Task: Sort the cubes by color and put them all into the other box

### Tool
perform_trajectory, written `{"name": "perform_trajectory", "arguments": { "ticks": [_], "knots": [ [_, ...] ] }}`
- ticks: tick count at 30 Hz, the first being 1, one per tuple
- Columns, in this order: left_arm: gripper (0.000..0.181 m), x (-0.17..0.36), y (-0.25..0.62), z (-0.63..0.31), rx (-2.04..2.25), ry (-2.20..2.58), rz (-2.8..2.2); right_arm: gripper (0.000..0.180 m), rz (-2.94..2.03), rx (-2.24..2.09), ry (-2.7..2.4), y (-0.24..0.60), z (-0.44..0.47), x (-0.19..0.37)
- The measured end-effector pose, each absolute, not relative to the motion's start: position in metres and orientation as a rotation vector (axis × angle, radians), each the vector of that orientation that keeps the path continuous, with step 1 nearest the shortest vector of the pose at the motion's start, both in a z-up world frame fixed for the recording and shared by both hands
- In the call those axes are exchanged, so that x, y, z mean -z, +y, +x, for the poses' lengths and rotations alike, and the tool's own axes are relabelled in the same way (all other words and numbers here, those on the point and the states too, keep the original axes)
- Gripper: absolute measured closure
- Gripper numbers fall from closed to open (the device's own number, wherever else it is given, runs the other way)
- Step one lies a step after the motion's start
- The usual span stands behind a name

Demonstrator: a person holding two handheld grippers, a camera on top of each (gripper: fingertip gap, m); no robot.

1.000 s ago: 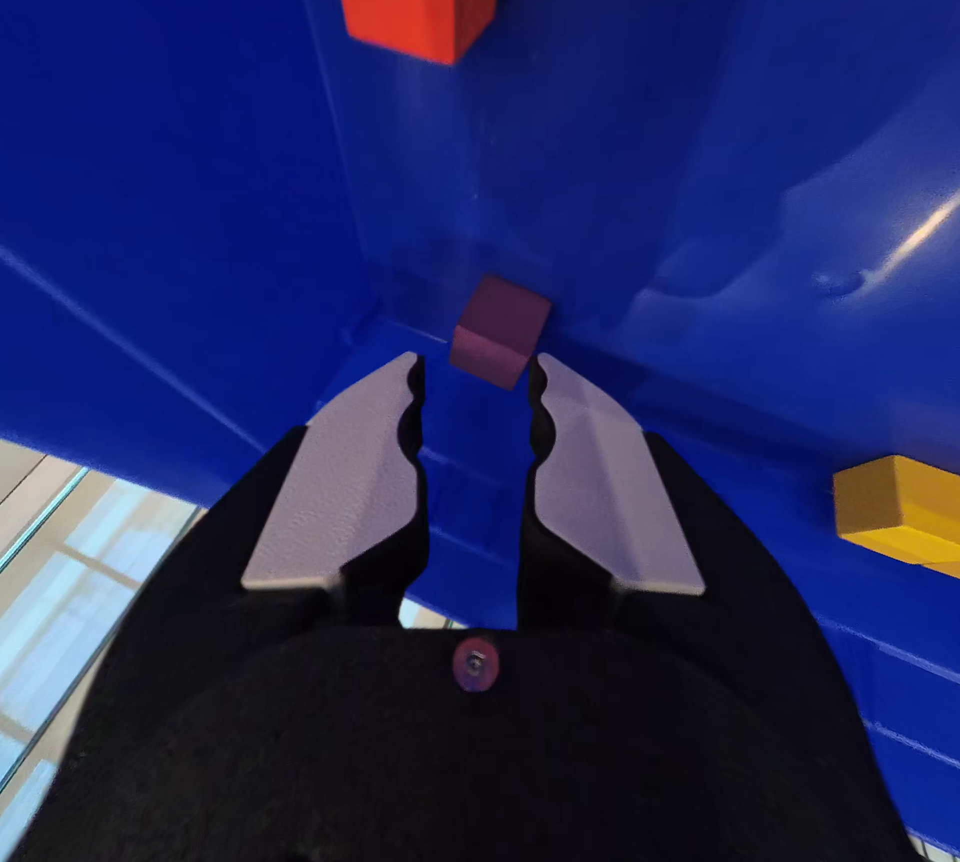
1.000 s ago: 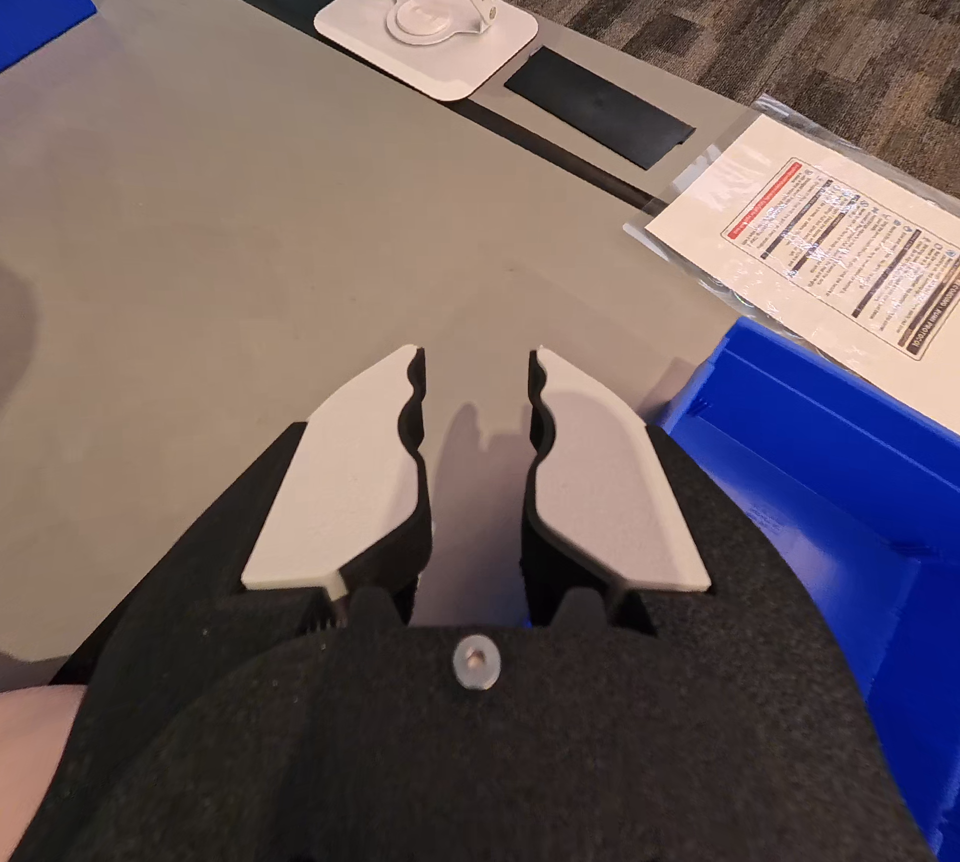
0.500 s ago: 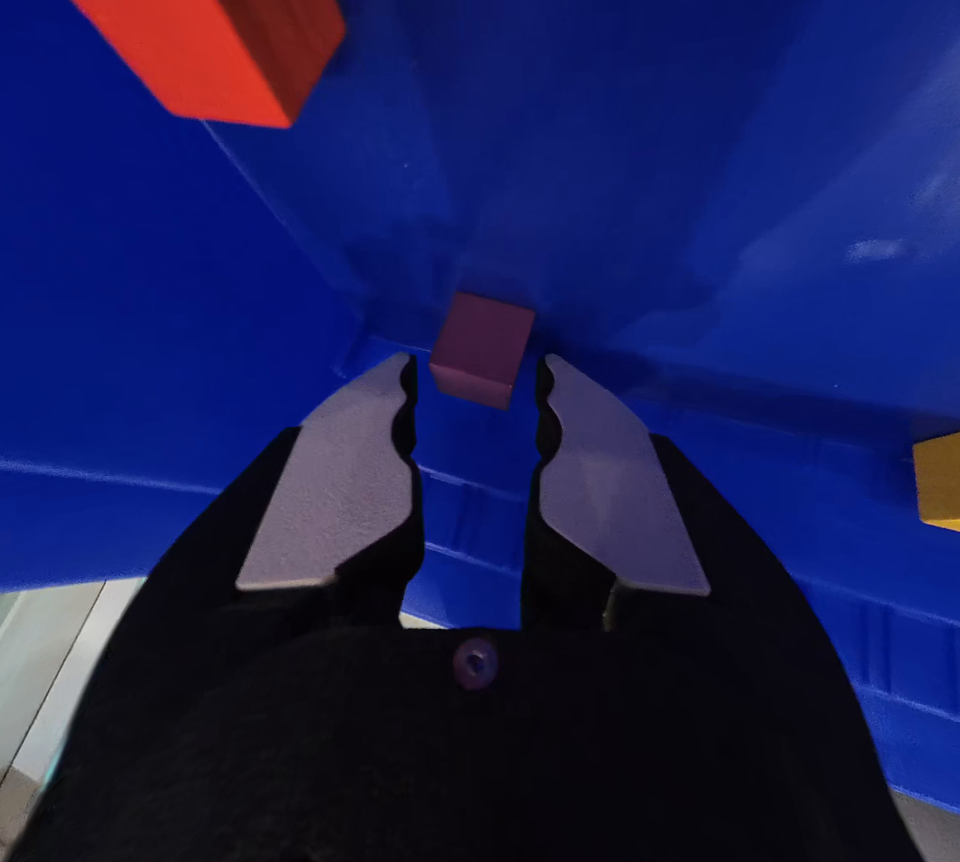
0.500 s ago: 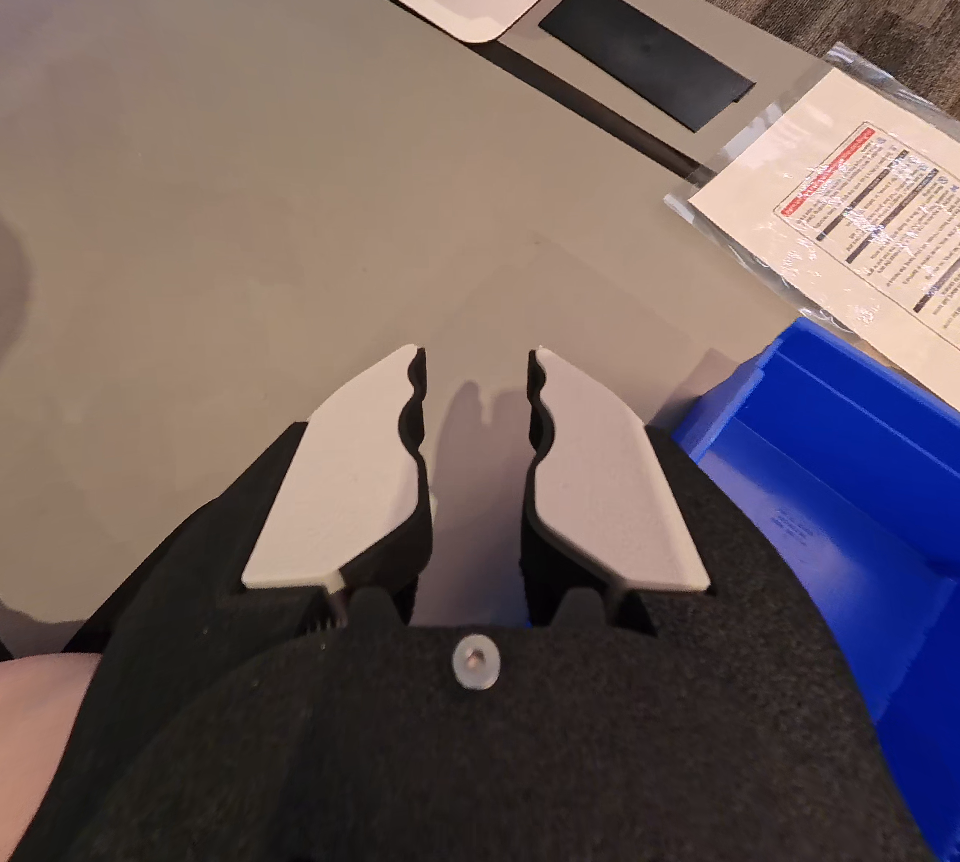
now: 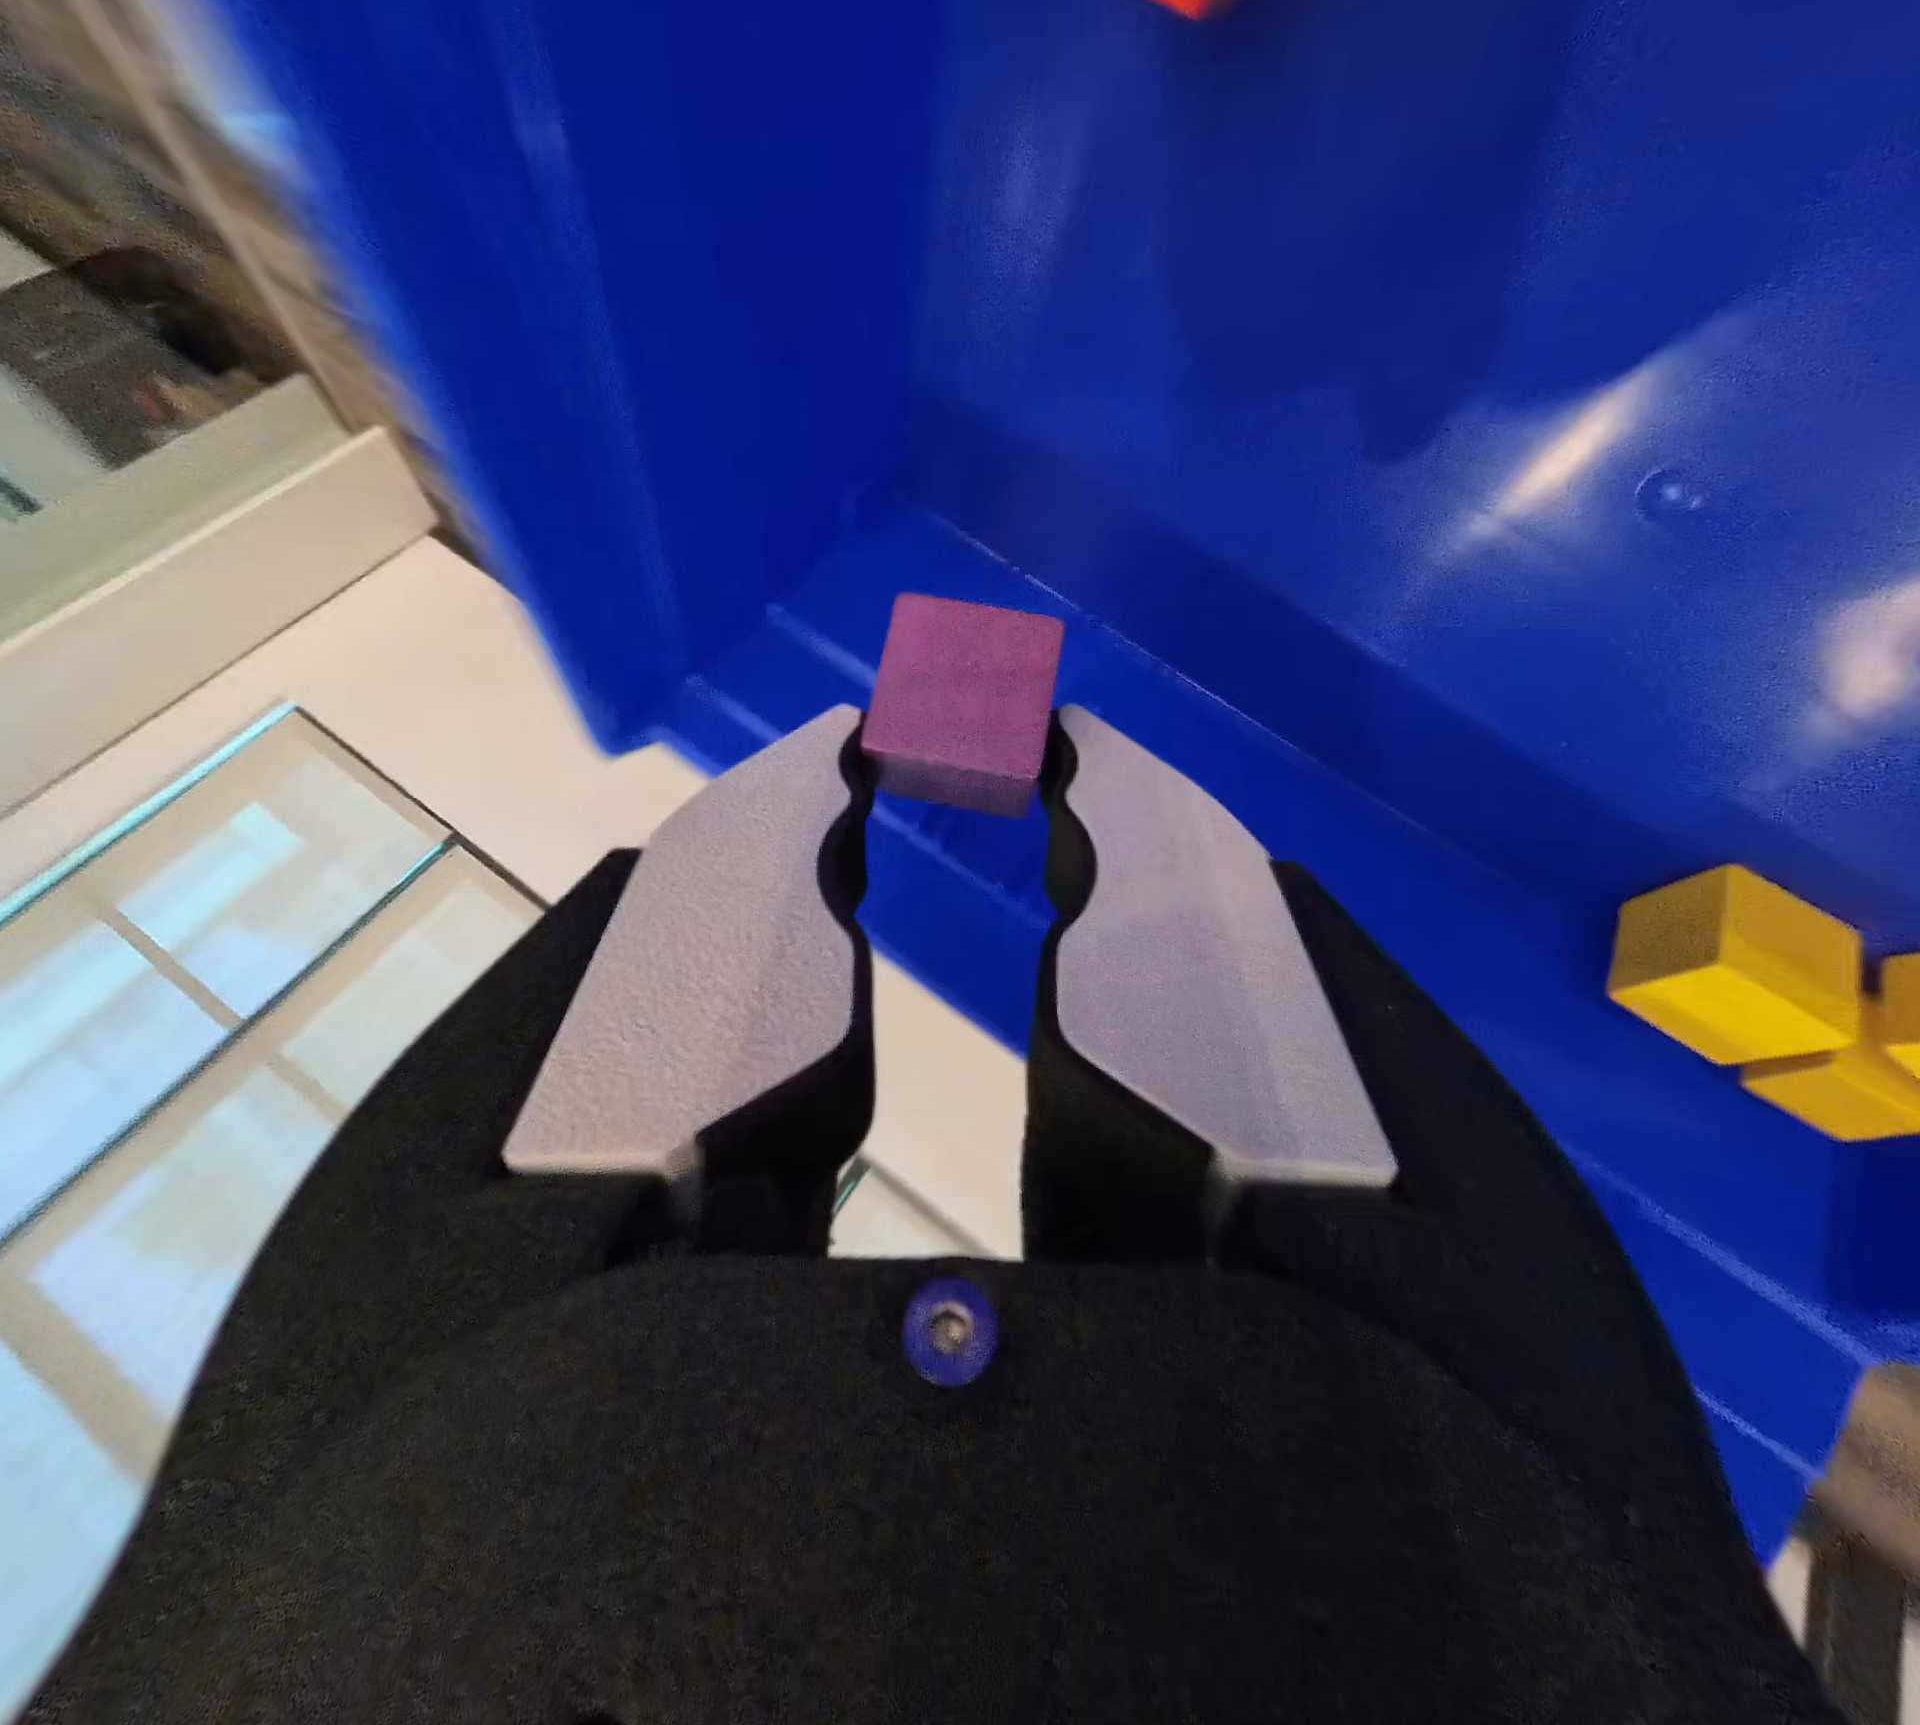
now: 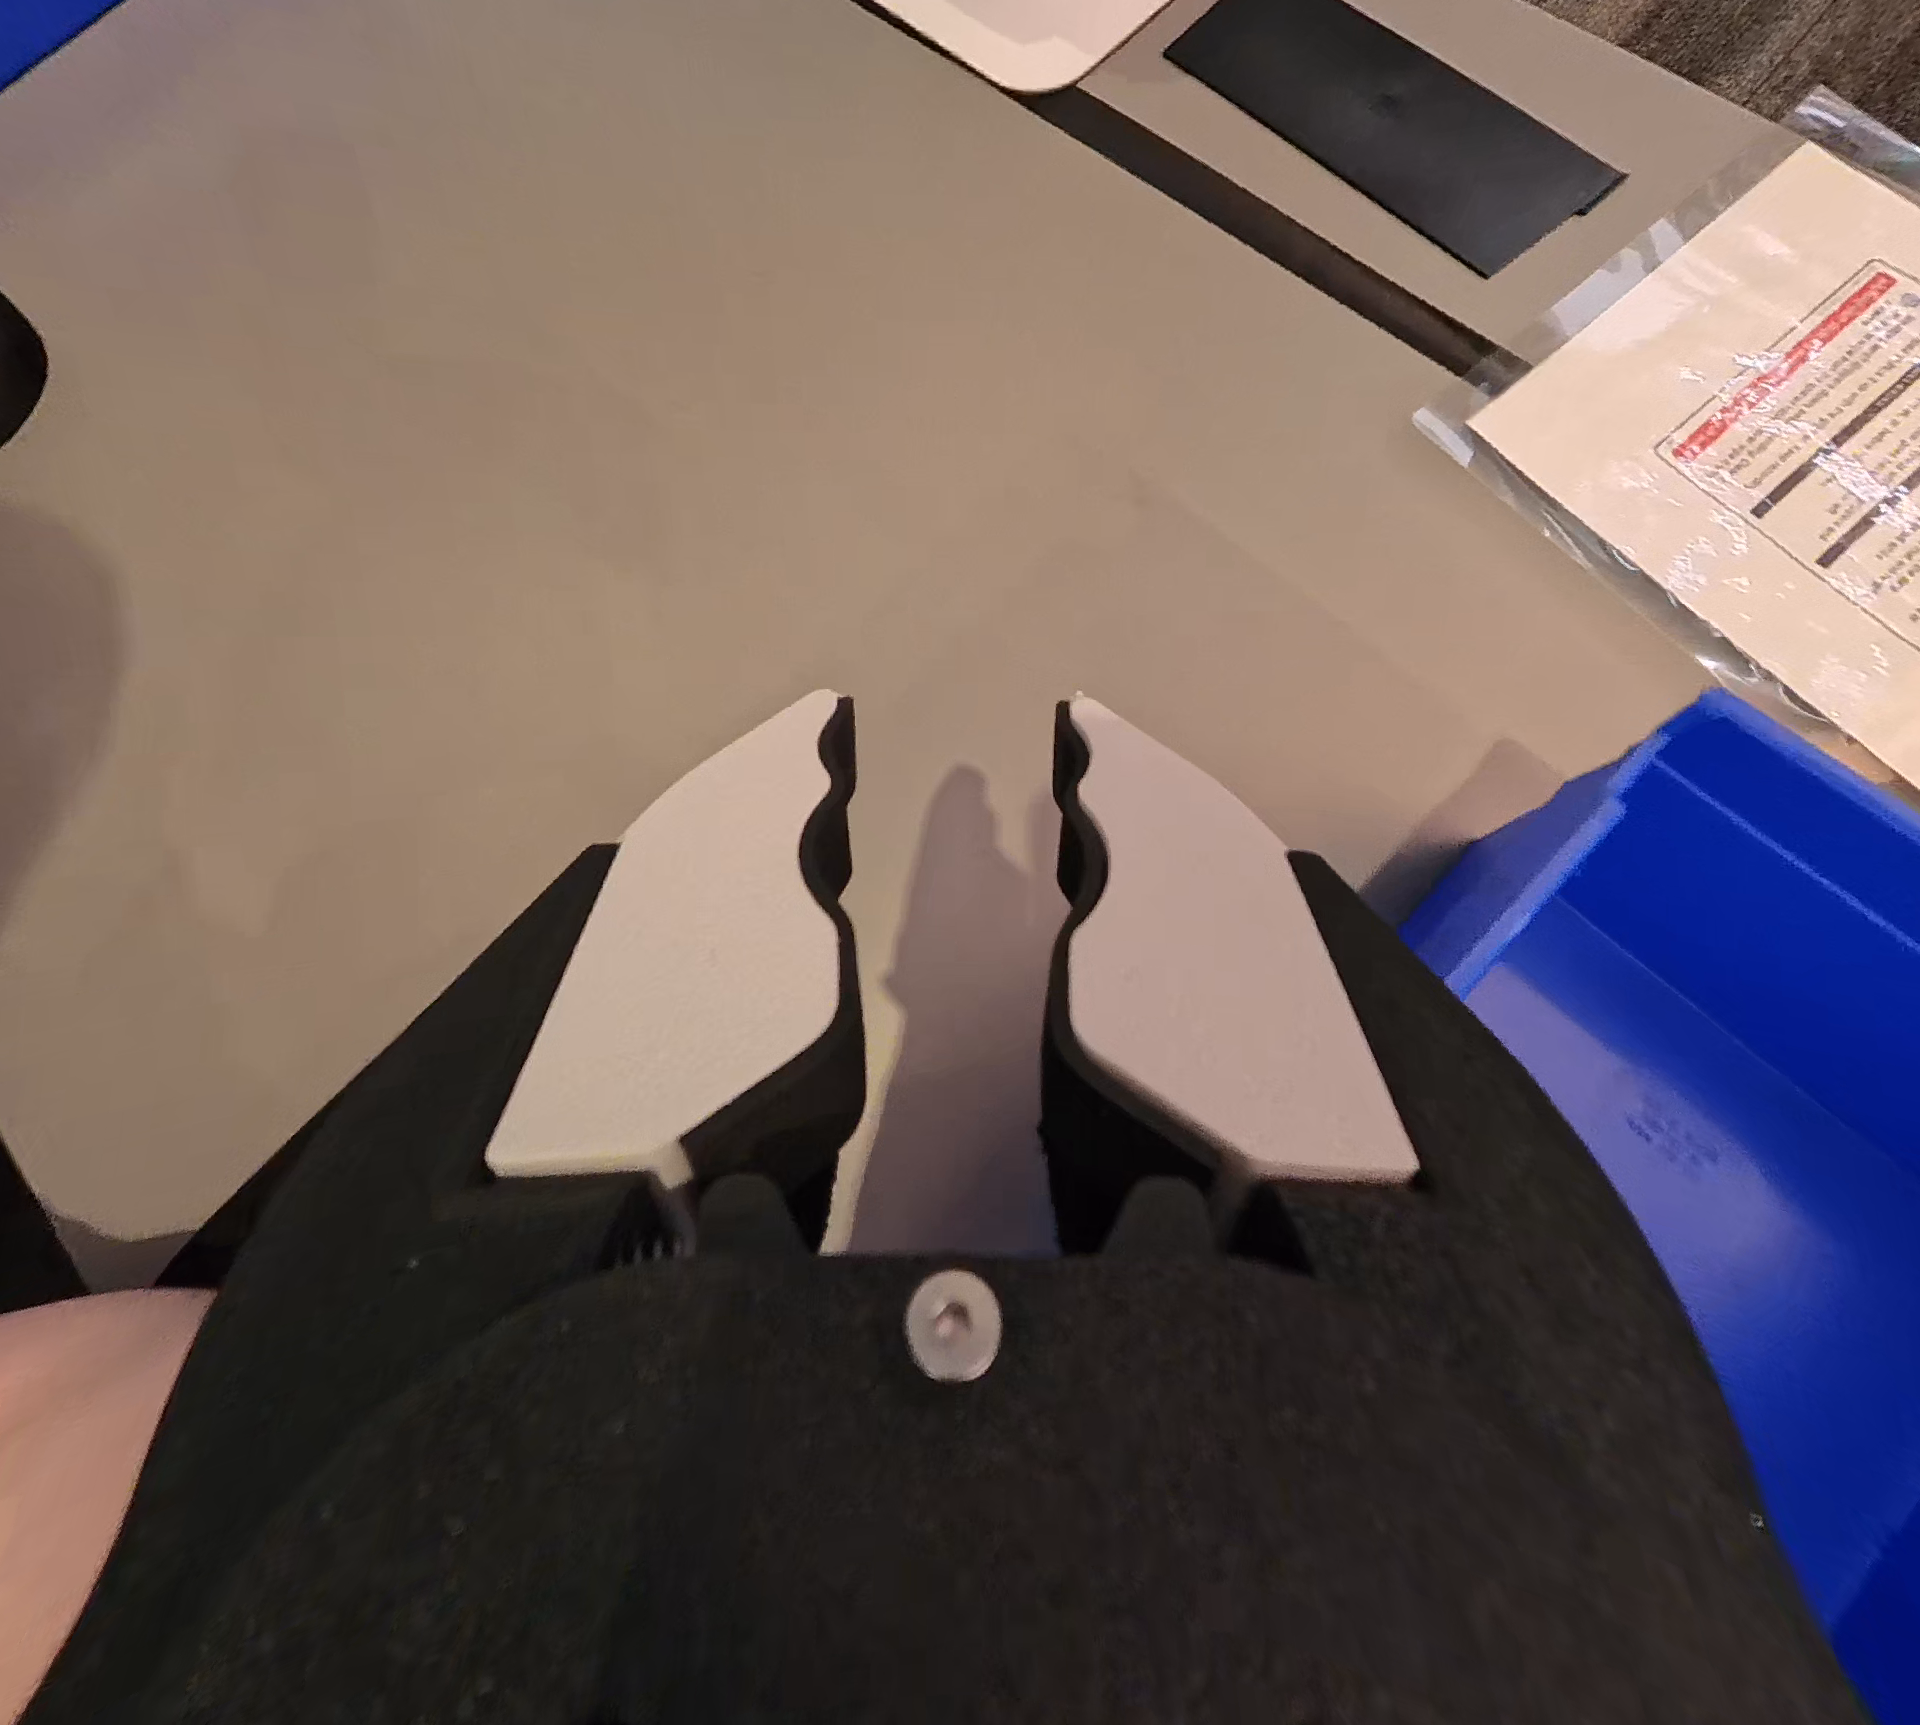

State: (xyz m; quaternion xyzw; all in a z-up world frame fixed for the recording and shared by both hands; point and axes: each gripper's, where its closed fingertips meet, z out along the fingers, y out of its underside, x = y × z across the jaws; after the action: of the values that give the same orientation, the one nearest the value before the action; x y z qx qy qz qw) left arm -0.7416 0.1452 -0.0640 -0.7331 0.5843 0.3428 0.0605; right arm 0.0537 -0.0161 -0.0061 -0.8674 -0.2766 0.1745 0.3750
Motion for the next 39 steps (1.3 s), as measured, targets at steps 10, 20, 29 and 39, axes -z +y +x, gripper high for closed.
{"name": "perform_trajectory", "arguments": {
  "ticks": [10,20,29,39],
  "knots": [
    [0.15,-0.06,0.09,-0.534,-0.255,1.251,-1.75,0.142,-1.991,-0.649,-0.817,0.009,-0.048,-0.048],
    [0.151,-0.063,0.008,-0.31,0.195,1.392,-1.416,0.156,-1.676,-1.554,-0.675,-0.025,-0.198,-0.123],
    [0.151,-0.062,0.007,-0.229,0.192,1.413,-1.317,0.115,-1.905,-1.422,-0.603,-0.003,-0.228,-0.074],
    [0.147,-0.058,0.01,-0.195,0.272,1.393,-1.266,0.151,-1.893,-1.572,-0.665,-0.002,-0.22,-0.068]
  ]
}}
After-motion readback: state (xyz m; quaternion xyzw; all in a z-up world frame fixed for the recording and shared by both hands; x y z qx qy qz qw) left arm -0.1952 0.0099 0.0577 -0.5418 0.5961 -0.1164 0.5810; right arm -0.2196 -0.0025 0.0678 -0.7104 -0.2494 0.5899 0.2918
